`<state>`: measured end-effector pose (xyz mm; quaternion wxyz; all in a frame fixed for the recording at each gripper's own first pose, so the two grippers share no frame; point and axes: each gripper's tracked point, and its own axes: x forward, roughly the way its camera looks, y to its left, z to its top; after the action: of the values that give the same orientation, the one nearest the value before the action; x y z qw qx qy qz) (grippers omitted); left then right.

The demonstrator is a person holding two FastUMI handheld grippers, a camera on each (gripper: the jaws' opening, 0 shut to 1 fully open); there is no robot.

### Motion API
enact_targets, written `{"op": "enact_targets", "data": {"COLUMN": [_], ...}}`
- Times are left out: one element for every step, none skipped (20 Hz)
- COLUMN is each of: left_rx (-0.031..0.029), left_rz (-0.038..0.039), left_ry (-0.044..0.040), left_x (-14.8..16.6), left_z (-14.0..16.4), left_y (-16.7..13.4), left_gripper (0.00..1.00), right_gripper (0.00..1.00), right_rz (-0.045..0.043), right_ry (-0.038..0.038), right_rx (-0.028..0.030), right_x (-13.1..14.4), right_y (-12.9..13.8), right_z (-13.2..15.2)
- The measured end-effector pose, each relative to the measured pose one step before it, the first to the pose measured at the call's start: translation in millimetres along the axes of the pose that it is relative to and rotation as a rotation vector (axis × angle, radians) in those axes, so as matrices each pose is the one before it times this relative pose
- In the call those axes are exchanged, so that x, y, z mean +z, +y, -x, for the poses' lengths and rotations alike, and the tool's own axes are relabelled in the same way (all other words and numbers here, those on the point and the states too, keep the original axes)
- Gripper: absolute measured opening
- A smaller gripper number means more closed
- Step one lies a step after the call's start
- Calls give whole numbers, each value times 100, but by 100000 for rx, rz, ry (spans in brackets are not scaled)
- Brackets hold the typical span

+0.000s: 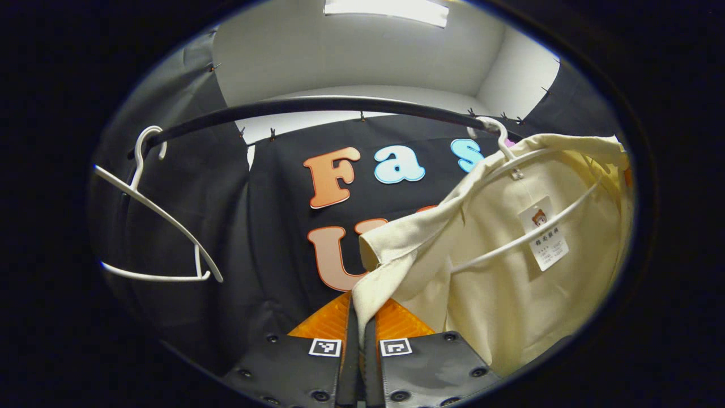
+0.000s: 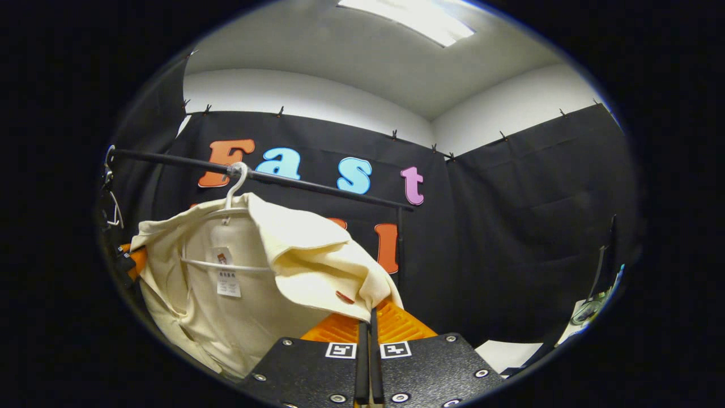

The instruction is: Grasp the clothes on the hanger with both hands and then place them into the laundry hamper below.

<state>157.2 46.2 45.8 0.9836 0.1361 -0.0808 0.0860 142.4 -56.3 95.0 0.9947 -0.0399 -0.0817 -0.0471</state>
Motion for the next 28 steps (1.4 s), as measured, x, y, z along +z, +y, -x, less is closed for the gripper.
{"op": "enact_targets", "data": {"left_rx": [1285,1011,765,810,827,776,347,489,181,157,487,774,987,594,343,-210,-656,-638,-353,-328,-432,-50,-395,-243,216,459,534,262], "left_rz": [-320,487,240,-224,-588,26,-451,-242,47,-127,-475,-660,-972,-761,48,684,1054,1156,461,-149,187,225,171,502,396,-279,-501,-822], "left_ry": [-926,-1026,-765,-1100,-614,-725,-1087,-1282,-1280,-1238,-1906,-2499,-2582,-2118,-1065,306,1469,1795,1947,1775,1548,2261,2990,2971,2017,1619,1306,1139], "left_x": [622,432,442,472,478,488,344,373,216,383,437,300,311,220,-74,-383,-754,-751,-795,-862,-907,-987,-1050,-1093,-1116,-1101,-1281,-773], "left_z": [-760,-677,-607,-596,-557,-516,-654,-651,-534,-642,-591,-614,-590,-568,-582,-502,-378,-441,-439,-425,-293,-170,-257,-132,-219,-31,679,748], "left_y": [634,371,286,296,512,370,364,260,21,-81,26,143,41,-40,71,-292,-472,-376,-81,-105,-172,-146,56,84,121,205,237,297], "left_gripper": [11,11,11,11,11,14,11,11,11,11,11,11,11,11,11,11,11,11,11,11,11,11,11,11,11,11,11,11], "right_gripper": [1,1,0,0,0,0,0,0,0,0,0,0,0,0,0,0,0,0,0,0,0,0,0,0,0,0,0,0], "right_rz": [-820,-275,310,364,175,-26,-214,291,703,331,581,625,719,942,698,-331,-1383,-1361,-838,-65,1012,1610,1210,-65,-865,-826,-391,140], "right_ry": [-1484,-1173,-1356,-984,-907,-652,-1095,-1360,-1066,-511,118,862,789,295,-154,493,1349,2058,2144,1558,885,902,1559,2139,1192,906,956,1273], "right_rx": [-1114,-347,-1153,-692,-866,-464,319,202,-202,68,413,542,791,649,292,554,477,941,787,844,747,888,795,875,417,363,353,510], "right_x": [903,935,942,950,929,906,842,754,428,245,-64,-218,-342,-280,-267,-322,-717,-1072,-1129,-1159,-1049,-1076,-1194,-1415,-1119,-813,-901,-1072], "right_y": [-653,-262,-445,-403,-488,-638,-292,-195,-456,-312,-30,-28,55,50,-149,33,39,218,230,225,274,423,389,493,404,273,315,398], "right_z": [-321,-610,-678,-541,-577,-932,-848,-1103,-904,-905,-716,-763,-775,-880,-794,-923,-750,-719,-539,-347,-75,36,35,208,244,283,378,506]}}
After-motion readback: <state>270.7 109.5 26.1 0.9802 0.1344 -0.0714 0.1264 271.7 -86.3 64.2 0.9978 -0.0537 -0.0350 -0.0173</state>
